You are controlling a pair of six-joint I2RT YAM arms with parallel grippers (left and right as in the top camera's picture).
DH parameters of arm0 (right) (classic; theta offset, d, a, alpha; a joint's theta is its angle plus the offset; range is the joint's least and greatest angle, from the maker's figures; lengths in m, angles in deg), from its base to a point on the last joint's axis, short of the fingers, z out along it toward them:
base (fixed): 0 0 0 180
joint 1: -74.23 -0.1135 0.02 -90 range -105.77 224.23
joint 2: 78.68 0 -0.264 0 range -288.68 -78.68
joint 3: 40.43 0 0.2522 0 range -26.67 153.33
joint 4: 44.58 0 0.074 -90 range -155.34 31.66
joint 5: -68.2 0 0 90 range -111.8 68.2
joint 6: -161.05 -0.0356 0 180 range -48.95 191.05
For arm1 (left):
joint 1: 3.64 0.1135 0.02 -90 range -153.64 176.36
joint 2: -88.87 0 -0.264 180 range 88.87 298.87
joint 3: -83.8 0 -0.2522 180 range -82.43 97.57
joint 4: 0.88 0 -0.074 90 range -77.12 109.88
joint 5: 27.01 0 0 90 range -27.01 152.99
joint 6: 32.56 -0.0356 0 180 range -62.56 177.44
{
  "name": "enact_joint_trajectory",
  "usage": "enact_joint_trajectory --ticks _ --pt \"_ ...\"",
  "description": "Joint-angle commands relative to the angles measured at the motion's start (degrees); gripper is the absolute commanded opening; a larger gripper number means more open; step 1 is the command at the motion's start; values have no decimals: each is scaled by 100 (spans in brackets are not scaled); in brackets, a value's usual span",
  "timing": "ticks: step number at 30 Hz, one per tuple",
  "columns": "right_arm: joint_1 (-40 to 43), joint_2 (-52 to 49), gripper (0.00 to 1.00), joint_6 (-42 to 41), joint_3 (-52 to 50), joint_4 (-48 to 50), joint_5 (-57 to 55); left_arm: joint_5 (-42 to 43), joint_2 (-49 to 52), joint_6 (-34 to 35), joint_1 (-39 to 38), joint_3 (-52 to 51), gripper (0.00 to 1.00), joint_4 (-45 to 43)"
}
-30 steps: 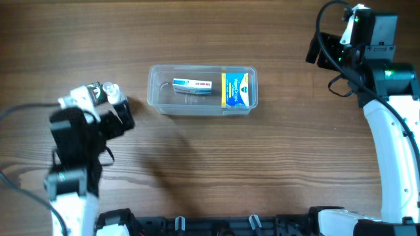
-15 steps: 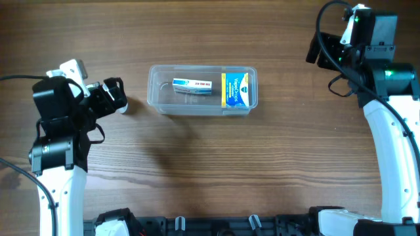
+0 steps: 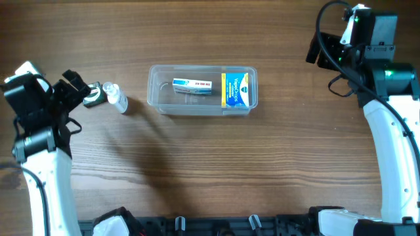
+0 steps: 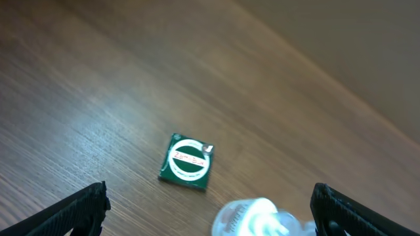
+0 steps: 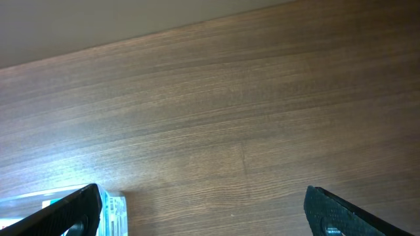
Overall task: Pack container
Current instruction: 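Reach left gripper down over the green Zam-Buk tin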
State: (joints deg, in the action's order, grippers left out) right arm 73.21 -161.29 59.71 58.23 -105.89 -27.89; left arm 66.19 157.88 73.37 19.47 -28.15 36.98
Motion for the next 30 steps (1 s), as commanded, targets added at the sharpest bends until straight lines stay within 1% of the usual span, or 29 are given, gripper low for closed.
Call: enact_joint_trajectory --ticks 1,9,20,25,29,30 --pt "-9 -44 100 -70 -7 13 -98 -76 789 127 63 103 100 -308" --pt "-9 -44 100 -68 -7 13 -96 -72 2199 105 63 103 100 -1115" --pt "-9 -44 100 -70 -7 13 -96 -26 3134 72 42 103 100 -1794" --pt "-9 -44 100 -68 -7 13 -96 -28 3259 -662 -42 103 100 -1963" --pt "-9 -44 100 -70 -7 13 -96 42 3259 -702 -46 103 100 -2149" --pt "-9 -44 100 -70 -7 13 -96 205 3259 -855 -46 103 100 -2194"
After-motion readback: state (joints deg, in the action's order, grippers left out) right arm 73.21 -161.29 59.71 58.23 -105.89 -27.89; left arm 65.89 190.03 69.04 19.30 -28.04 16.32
